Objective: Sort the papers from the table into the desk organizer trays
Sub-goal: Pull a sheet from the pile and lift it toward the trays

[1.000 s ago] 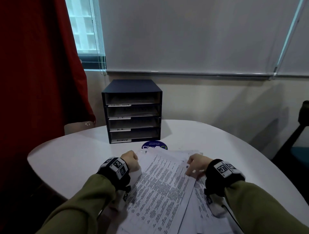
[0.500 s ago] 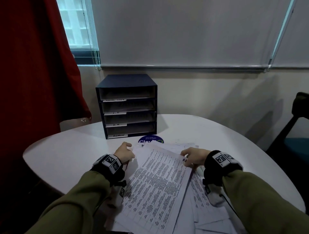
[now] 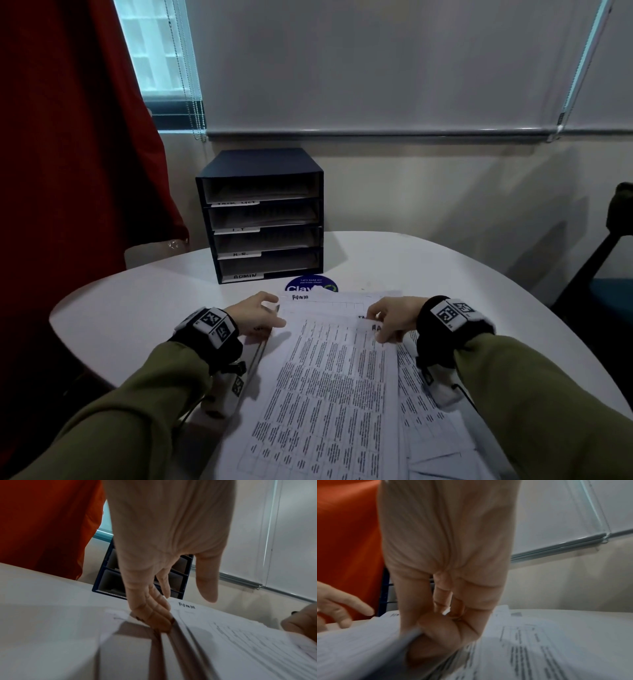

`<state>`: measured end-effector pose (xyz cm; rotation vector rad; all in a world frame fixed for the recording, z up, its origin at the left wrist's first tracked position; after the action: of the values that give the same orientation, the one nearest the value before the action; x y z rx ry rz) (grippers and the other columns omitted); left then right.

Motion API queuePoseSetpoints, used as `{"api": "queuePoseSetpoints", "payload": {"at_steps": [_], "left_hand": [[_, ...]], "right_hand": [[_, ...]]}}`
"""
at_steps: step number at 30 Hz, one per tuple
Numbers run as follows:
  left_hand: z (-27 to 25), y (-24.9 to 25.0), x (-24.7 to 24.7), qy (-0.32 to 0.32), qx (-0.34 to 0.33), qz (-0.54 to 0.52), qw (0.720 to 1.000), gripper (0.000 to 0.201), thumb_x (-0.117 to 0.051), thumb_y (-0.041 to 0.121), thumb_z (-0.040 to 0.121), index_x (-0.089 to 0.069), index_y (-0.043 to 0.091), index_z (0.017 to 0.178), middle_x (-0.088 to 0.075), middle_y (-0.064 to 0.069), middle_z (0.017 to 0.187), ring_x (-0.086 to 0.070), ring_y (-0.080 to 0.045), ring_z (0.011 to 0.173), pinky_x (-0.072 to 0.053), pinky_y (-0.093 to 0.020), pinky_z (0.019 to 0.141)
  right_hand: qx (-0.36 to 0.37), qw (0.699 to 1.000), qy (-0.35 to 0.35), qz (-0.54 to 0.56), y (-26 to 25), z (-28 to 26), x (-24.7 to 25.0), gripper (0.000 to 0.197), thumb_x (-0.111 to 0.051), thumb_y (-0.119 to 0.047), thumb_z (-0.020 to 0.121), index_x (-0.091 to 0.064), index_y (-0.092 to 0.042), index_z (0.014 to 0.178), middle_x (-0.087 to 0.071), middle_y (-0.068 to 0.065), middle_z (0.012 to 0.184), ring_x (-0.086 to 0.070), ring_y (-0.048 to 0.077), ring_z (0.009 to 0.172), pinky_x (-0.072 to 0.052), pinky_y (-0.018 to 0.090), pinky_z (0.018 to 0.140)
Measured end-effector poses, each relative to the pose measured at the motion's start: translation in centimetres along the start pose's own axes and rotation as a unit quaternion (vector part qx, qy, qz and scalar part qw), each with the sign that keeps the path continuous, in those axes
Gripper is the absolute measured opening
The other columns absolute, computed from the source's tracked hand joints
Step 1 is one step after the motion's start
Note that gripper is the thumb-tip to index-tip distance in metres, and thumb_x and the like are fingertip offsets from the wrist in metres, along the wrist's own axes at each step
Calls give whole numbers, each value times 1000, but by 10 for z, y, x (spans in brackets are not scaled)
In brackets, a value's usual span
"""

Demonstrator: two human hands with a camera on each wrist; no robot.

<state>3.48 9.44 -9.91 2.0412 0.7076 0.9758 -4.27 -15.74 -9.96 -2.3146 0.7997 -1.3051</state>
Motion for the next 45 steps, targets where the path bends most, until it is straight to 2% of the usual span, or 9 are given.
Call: {"api": "queuePoseSetpoints", "payload": {"at_steps": [4, 12, 17, 21, 25, 32, 36, 40, 45], "left_hand": [[1, 1, -7, 31, -7, 57, 998, 63, -72, 3, 79, -39, 15, 131, -50, -9, 115, -56, -21, 90, -52, -30, 73], [2, -5, -11, 37, -9, 113, 993, 53, -65, -5, 80, -36, 15, 120, -53, -4, 88, -53, -13, 70, -47, -19, 52], [1, 3, -12, 31, -27, 181, 983, 38, -67, -2, 78, -52, 11, 110, -58, 1, 82, -56, -16, 78, -47, -23, 67], [-2, 6, -12, 20, -27, 144, 989, 34, -63, -9, 80, -56, 11, 107, -59, -4, 80, -57, -14, 68, -47, -15, 46], [-9, 11, -11, 37, -33, 103, 993, 32, -60, -11, 81, -57, 12, 104, -60, -2, 82, -58, -12, 69, -48, -14, 43], [-12, 8, -12, 68, -37, 97, 992, 27, -62, -13, 77, -58, 13, 72, -58, -2, 73, -55, -10, 64, -44, -9, 40], [-16, 1, -1, 110, -37, 109, 987, 21, -67, -7, 67, -56, 10, 67, -58, -7, 72, -54, -17, 62, -43, -20, 53], [-23, -5, 6, 105, -31, 132, 985, 36, -71, -2, 66, -48, 13, 88, -59, -7, 83, -55, -20, 71, -46, -26, 59], [-33, -11, 9, 61, -40, 197, 978, 51, -70, 1, 67, -45, 14, 109, -64, -11, 98, -59, -22, 76, -52, -33, 66]], "right_hand": [[4, 999, 21, 29, -8, 1, -7, 35, -69, 7, 78, -52, -8, 104, -57, 5, 71, -59, 16, 47, -56, 27, 51], [-63, 968, 174, 167, 32, 4, 43, 31, -39, 0, 88, -58, -15, 108, -57, 12, 89, -54, 26, 67, -51, 29, 58], [-32, 955, 209, 210, 27, 8, 46, 21, -50, 2, 85, -58, -17, 91, -57, 9, 68, -48, 18, 50, -40, 16, 43], [41, 951, 244, 185, 16, 9, 56, 17, -63, 1, 80, -58, -14, 73, -61, 8, 60, -56, 17, 48, -39, 17, 43], [54, 954, 213, 201, 17, 3, 59, 17, -66, 1, 83, -59, -11, 73, -62, 6, 57, -58, 12, 47, -44, 20, 46], [69, 946, 134, 287, 28, -16, 44, 14, -62, 9, 84, -57, -3, 78, -60, 15, 63, -61, 19, 52, -51, 23, 48], [45, 961, 65, 265, 31, -20, 24, 13, -63, 6, 83, -56, -4, 81, -64, 21, 67, -58, 25, 52, -52, 27, 52], [-2, 982, 28, 187, 31, -23, 11, 3, -64, -8, 85, -62, -8, 83, -68, 15, 71, -60, 21, 56, -49, 25, 50], [-54, 947, 205, 240, 50, -14, 34, 29, -30, 7, 88, -56, -7, 89, -52, 11, 63, -50, 16, 37, -46, 21, 41]]}}
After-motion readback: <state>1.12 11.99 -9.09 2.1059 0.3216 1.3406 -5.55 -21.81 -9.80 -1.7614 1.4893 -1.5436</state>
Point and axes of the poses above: each hand's wrist, its own z-axis towards the middle knuckle, its own x-axis out of the back of the hand, y = z × x, the point moved 9 cm from there along z, towards the middle knuckle
